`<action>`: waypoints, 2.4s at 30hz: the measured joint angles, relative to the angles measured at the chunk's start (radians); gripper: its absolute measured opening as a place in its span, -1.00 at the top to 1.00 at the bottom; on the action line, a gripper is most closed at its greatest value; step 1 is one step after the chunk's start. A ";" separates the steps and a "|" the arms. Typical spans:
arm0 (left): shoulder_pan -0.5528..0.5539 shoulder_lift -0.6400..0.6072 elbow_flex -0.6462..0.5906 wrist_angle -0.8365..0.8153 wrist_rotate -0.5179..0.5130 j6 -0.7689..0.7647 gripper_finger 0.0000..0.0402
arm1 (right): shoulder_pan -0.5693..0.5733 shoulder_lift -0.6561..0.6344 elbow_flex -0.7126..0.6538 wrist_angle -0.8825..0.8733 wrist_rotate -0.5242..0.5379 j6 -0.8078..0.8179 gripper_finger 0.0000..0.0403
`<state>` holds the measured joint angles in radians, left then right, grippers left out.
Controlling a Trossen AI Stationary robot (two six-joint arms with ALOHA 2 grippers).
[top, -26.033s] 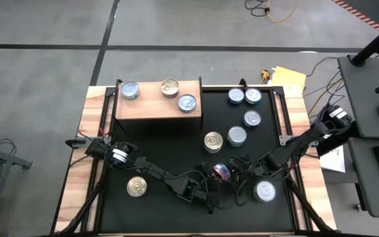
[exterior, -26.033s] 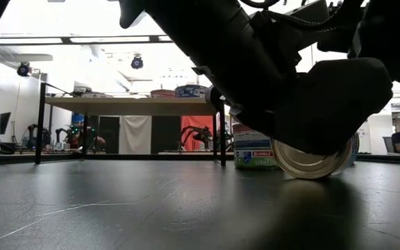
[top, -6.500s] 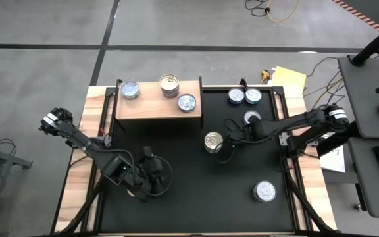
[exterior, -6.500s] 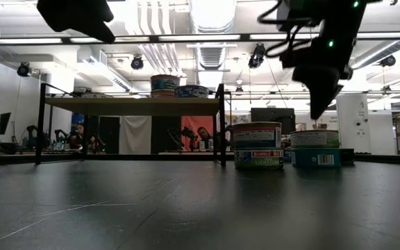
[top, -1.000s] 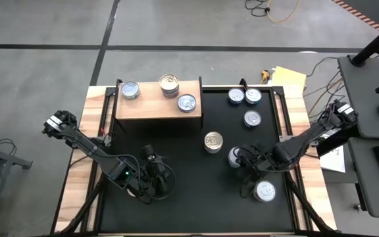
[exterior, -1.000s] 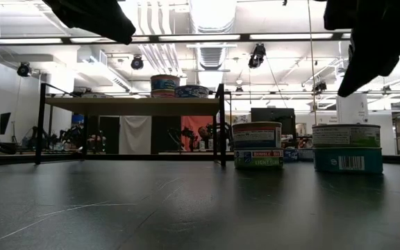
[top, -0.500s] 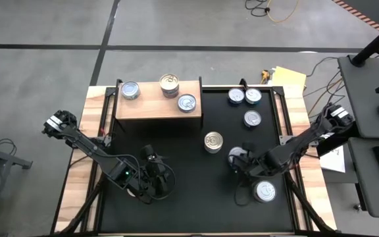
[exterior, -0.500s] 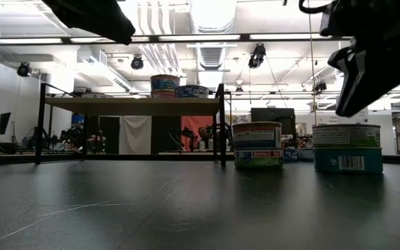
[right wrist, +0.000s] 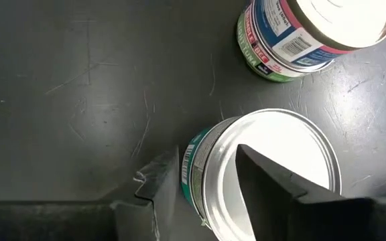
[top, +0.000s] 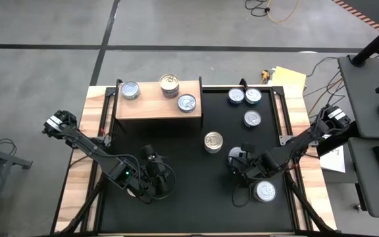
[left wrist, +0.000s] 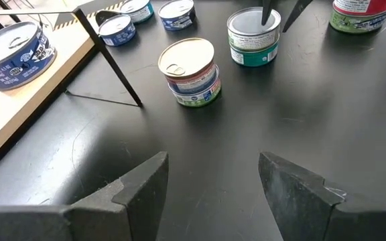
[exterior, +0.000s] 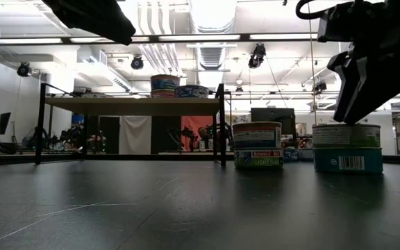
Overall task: Stack canned seafood by type on shelf
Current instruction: Stack the green/white tuna can on top of the other green/white tuna can on the shelf
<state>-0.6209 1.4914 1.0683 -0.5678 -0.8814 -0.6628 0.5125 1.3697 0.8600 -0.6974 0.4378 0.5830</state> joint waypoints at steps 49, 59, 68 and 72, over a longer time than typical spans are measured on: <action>0.001 0.000 0.000 0.051 -0.028 0.004 -0.08 | 0.000 -0.003 0.000 0.000 -0.010 0.053 0.34; 0.001 0.000 0.000 0.054 -0.059 0.053 -0.08 | 0.000 -0.019 0.037 -0.008 -0.079 0.049 0.41; 0.002 0.000 0.000 0.055 -0.079 0.100 -0.08 | 0.000 -0.019 0.073 -0.074 -0.078 0.110 0.25; 0.002 0.000 0.000 0.055 -0.081 0.106 -0.08 | 0.000 -0.005 0.062 -0.082 -0.045 0.113 0.19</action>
<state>-0.6186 1.4914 1.0679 -0.5133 -0.9625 -0.5571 0.5125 1.3647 0.9218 -0.7799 0.3924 0.6956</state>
